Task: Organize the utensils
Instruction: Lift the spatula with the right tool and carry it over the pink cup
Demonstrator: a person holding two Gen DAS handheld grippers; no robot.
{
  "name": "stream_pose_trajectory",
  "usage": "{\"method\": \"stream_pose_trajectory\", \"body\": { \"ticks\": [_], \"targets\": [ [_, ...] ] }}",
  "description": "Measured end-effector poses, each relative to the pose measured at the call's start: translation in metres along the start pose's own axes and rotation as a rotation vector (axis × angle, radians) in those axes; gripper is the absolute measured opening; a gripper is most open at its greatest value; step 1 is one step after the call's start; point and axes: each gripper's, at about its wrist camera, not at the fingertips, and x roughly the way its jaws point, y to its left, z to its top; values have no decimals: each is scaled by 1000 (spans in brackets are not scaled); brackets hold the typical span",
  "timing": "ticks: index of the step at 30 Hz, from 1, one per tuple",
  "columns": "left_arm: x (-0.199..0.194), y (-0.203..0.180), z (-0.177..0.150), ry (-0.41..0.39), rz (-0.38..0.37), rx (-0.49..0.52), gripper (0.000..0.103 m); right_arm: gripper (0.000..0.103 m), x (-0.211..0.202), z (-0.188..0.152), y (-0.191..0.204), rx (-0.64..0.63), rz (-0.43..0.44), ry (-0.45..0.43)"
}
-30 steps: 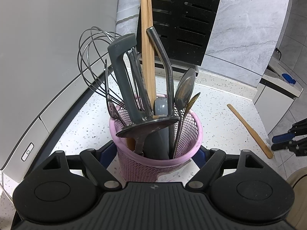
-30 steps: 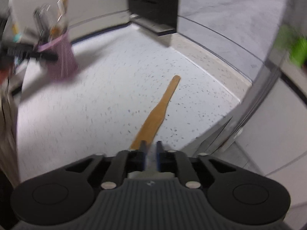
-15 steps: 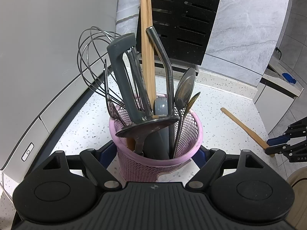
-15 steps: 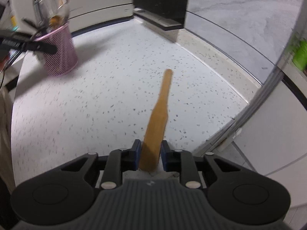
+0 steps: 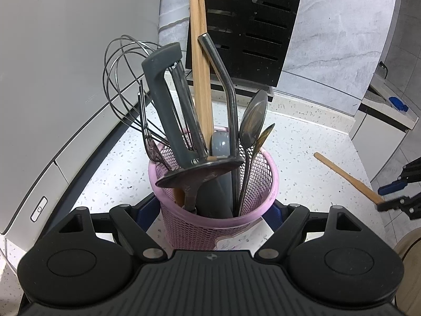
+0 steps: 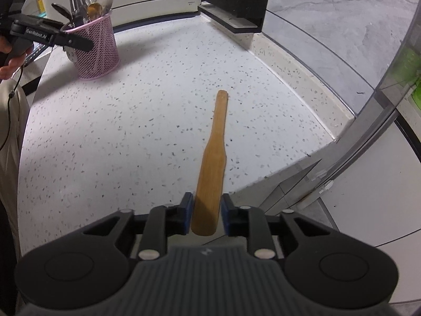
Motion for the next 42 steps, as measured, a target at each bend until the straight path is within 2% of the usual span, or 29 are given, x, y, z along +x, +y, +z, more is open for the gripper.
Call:
{"method": "stream_pose_trajectory", "body": {
  "ticks": [1, 2, 4, 13, 17, 23, 27, 29, 33, 35, 42],
  "targets": [
    [0, 1, 0, 1, -1, -1, 94, 43, -1, -1, -1, 15, 10, -5],
    [0, 1, 0, 2, -1, 0, 94, 45, -2, -2, -2, 37, 16, -12],
    [0, 1, 0, 2, -1, 0, 94, 45, -5, -5, -8, 118, 36, -23],
    [0, 0, 1, 4, 0, 2, 94, 45, -7, -53, -58, 743, 224, -133],
    [0, -2, 2, 8, 7, 9, 93, 44, 3, -71, -73, 869, 300, -126],
    [0, -4, 2, 14, 13, 9, 93, 44, 19, -82, -84, 963, 427, -111],
    [1, -4, 3, 19, 16, 10, 93, 41, 24, -85, -89, 972, 449, -108],
    [1, -4, 3, 19, 15, 10, 93, 33, 27, -87, -91, 981, 465, -104],
    [1, -4, 3, 19, 15, 10, 93, 23, 30, -88, -93, 991, 499, -107],
    [1, -4, 3, 20, 15, 10, 93, 10, 28, -88, -92, 983, 508, -120],
    [1, -4, 3, 19, 16, 9, 93, 1, 16, -77, -85, 902, 468, -152]
  ]
}}
